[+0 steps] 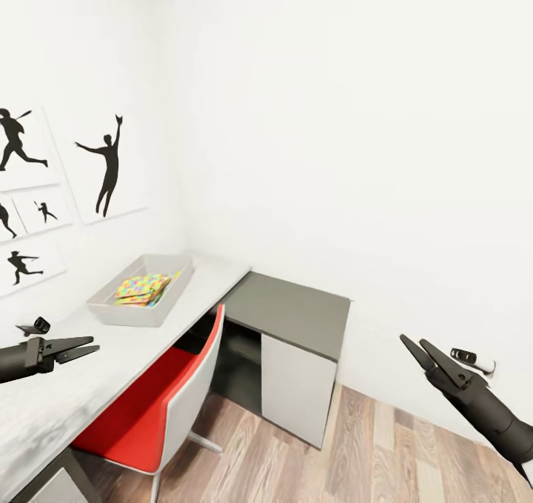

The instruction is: Put all the toys in the child's room - the three board games (two on the bed and one on the table), the two jigsaw puzzles on the table, and the tennis ball on the table - inside the toy box on the table in the child's room.

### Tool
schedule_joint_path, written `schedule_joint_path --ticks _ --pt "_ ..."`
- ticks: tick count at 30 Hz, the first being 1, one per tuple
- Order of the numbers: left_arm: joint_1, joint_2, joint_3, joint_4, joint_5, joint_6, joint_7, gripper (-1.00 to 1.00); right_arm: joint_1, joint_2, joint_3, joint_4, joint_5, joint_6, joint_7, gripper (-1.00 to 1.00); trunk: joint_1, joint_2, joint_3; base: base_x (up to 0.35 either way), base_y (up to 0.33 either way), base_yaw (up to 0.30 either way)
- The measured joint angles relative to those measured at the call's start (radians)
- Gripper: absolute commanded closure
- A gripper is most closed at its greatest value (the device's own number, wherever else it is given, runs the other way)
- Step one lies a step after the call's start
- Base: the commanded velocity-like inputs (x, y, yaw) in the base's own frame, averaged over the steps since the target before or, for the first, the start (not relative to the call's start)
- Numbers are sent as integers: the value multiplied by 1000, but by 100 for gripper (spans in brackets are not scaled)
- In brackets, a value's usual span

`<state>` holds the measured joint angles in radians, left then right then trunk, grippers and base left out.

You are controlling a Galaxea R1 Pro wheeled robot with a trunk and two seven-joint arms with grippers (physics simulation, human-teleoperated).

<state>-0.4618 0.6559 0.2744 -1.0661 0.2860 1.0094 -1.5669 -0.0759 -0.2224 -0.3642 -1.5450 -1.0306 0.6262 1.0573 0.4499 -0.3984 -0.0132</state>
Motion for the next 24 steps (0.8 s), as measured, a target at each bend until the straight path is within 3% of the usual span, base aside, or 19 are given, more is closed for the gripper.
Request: schedule_joint_path --ticks 24 --pt "0 0 0 0 -2 0 0 -100 -1 -2 -6 77 -2 3 7 -100 0 -1 10 -215 107 -215"
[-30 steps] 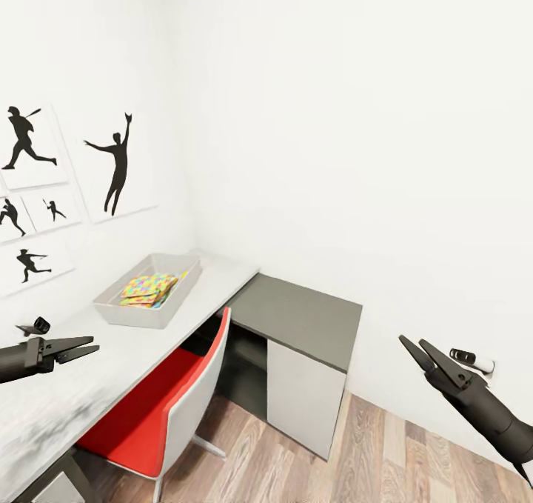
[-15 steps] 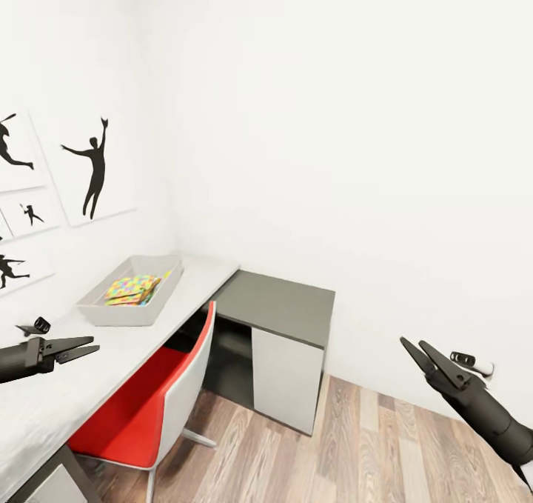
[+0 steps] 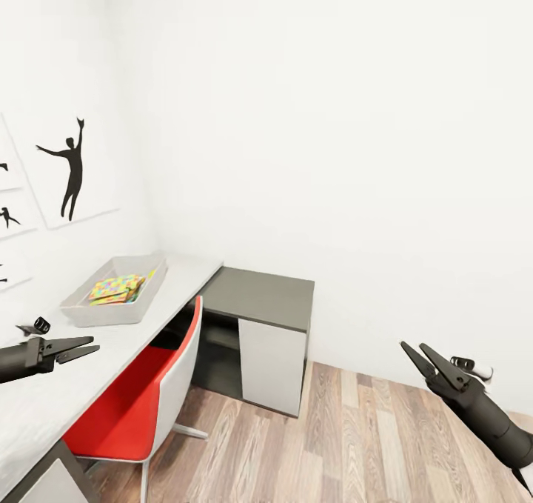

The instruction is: Put all the toys in the child's room - the three board games (two on the bed and one on the table), the two jigsaw puzzles on the table, and the tennis ball on the table - inside the toy box on the table in the child's room.

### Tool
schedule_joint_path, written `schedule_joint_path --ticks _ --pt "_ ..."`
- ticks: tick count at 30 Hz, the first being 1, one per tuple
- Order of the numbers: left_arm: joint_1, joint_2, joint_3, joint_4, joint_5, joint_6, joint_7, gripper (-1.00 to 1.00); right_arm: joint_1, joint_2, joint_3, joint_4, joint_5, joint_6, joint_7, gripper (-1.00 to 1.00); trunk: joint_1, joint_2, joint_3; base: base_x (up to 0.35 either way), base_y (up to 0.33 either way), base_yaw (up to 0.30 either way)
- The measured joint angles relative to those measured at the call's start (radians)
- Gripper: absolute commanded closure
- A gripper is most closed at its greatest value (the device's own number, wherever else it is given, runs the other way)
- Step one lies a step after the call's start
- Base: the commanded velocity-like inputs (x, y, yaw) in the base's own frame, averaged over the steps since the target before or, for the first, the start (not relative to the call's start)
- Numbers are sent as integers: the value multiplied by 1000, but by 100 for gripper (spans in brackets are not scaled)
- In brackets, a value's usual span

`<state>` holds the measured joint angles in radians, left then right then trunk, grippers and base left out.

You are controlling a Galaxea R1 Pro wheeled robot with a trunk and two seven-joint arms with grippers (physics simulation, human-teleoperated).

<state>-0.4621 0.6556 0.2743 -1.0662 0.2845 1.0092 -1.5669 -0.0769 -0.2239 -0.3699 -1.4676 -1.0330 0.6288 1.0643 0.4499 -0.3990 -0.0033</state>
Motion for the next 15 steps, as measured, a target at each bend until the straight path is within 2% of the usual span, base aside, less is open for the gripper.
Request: schedule_joint_path --ticks 5,15 --pt "0 0 0 0 -1 -1 0 -100 0 1 0 2 0 1 -1 -100 0 0 0 -134 68 -271" --pt "0 -1 0 0 0 -1 0 -100 -1 0 -1 3 0 1 -1 -100 0 0 0 -13 6 -277"
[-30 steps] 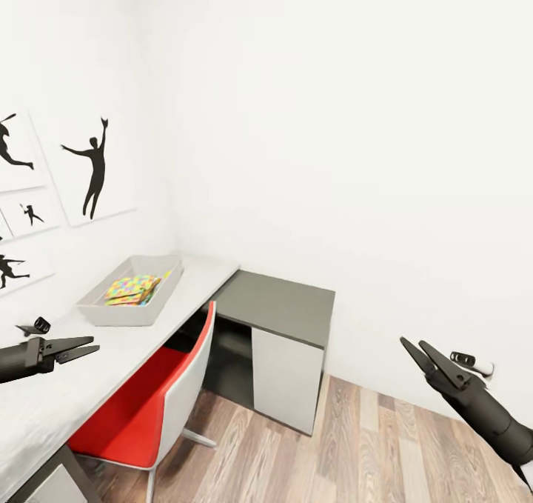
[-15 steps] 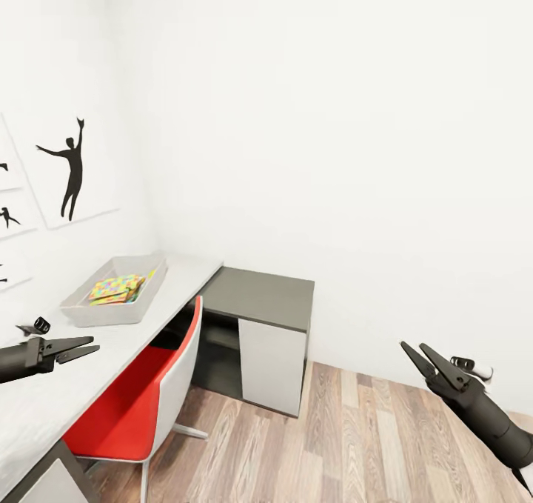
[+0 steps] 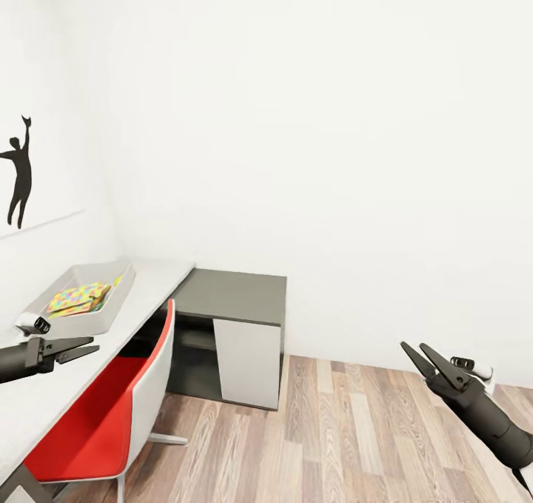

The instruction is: Put all the toys in the child's room - the three board games (two on the bed and one on the table), the two jigsaw puzzles on the table, and the tennis ball on the table - inside the toy box on the table in the child's room.

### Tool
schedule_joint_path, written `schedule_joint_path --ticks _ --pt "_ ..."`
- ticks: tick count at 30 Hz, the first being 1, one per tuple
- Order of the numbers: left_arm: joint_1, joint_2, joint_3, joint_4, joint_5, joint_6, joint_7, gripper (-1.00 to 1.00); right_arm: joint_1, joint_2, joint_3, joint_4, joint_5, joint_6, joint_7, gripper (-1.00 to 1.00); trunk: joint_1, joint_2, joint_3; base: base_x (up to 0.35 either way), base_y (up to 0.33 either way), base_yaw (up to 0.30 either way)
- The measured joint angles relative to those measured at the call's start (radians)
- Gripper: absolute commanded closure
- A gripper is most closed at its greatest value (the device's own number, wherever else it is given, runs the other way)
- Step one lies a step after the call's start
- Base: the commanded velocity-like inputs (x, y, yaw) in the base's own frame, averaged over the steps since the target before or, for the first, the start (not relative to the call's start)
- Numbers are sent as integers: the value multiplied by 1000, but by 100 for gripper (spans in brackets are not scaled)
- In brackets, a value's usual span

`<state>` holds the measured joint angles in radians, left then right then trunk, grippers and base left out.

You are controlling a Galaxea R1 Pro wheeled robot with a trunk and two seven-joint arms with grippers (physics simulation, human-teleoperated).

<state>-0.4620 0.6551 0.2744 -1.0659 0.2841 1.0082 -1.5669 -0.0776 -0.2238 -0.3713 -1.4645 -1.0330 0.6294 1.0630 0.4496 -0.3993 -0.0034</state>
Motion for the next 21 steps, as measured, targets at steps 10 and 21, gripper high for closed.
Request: schedule_joint_path --ticks 10,21 --pt "0 -1 0 0 0 1 0 -100 0 0 0 1 0 -1 -5 -100 0 0 0 0 0 -278" --pt "1 -34 -4 0 -7 -43 0 -100 0 3 9 -1 8 -7 -34 -100 0 0 0 0 0 -109"
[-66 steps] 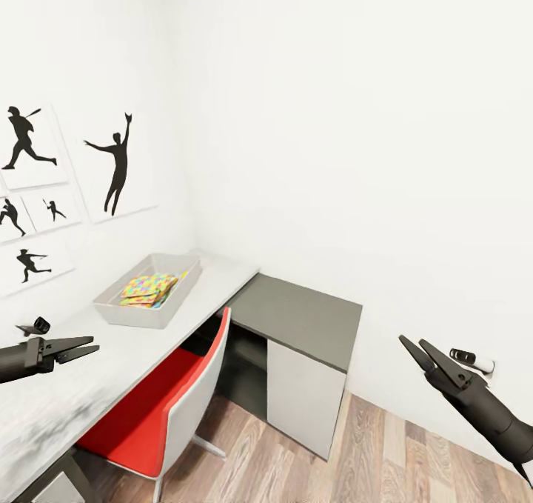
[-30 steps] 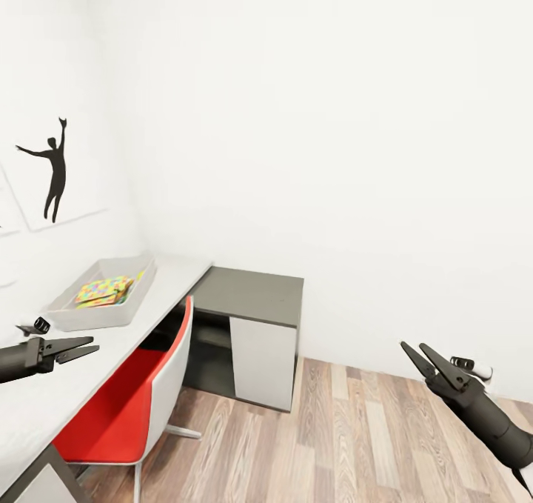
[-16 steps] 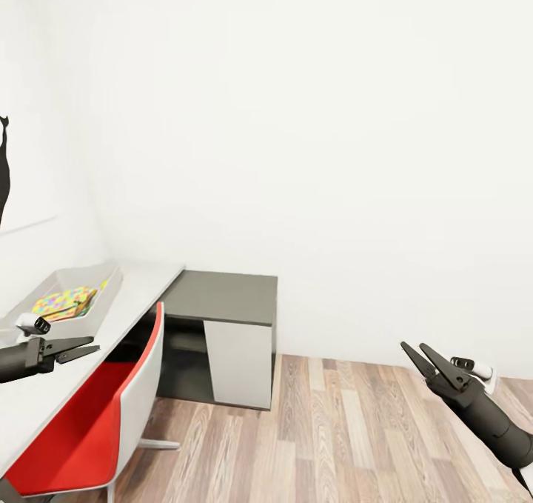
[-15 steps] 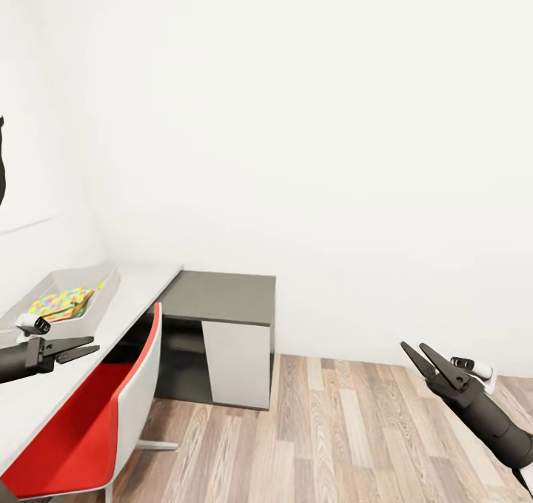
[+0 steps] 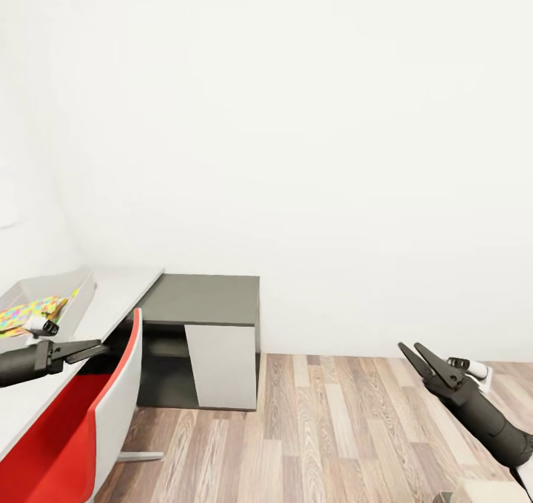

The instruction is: Put all the toys in the child's room - the three board games (two on the bed and one on the table), the two jigsaw puzzles on the table, and the tennis ball on the table - inside the toy box on the table in the child's room.

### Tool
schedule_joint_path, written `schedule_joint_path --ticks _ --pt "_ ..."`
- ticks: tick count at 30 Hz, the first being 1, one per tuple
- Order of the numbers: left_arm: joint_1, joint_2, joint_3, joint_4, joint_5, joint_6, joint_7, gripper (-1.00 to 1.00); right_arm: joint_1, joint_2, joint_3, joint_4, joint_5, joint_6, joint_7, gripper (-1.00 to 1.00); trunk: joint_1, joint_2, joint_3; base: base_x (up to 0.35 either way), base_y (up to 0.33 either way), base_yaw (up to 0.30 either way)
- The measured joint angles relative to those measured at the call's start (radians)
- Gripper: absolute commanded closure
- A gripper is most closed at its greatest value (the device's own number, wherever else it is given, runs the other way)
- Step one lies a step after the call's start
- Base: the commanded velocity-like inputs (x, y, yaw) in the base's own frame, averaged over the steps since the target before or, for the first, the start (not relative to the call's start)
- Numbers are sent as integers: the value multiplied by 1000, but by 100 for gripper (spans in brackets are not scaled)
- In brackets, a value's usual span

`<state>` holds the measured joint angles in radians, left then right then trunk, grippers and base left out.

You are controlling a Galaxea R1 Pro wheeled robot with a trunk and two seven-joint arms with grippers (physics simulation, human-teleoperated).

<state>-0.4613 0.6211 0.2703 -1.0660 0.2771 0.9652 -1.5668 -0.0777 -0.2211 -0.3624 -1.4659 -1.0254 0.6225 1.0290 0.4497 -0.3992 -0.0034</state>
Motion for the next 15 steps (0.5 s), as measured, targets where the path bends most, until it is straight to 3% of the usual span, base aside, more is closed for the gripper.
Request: schedule_joint_path --ticks 1,3,6,8,12,15 --pt "0 -10 -1 0 -3 -5 0 -100 0 0 1 0 3 0 -8 -100 0 0 0 0 0 -5" --pt "-1 -65 -22 1 -69 -16 5 -100 0 1 3 -2 30 3 -82 -100 0 0 0 0 0 -3" --pt "-10 -128 -39 1 -178 -19 103 -100 -1 1 7 -3 52 7 -177 -100 0 0 0 0 0 -1" --pt "-14 -180 -44 1 -232 -20 182 -100 -2 2 34 -2 60 8 -244 -100 0 0 0 0 0 0" --pt "-16 -247 -49 1 -264 -20 307 -100 -13 0 103 34 68 6 -366 -100 0 0 0 0 0 0" --pt "-17 -291 -50 8 -269 -20 429 -100 -30 2 129 59 70 5 -473 -100 0 0 0 0 0 0"
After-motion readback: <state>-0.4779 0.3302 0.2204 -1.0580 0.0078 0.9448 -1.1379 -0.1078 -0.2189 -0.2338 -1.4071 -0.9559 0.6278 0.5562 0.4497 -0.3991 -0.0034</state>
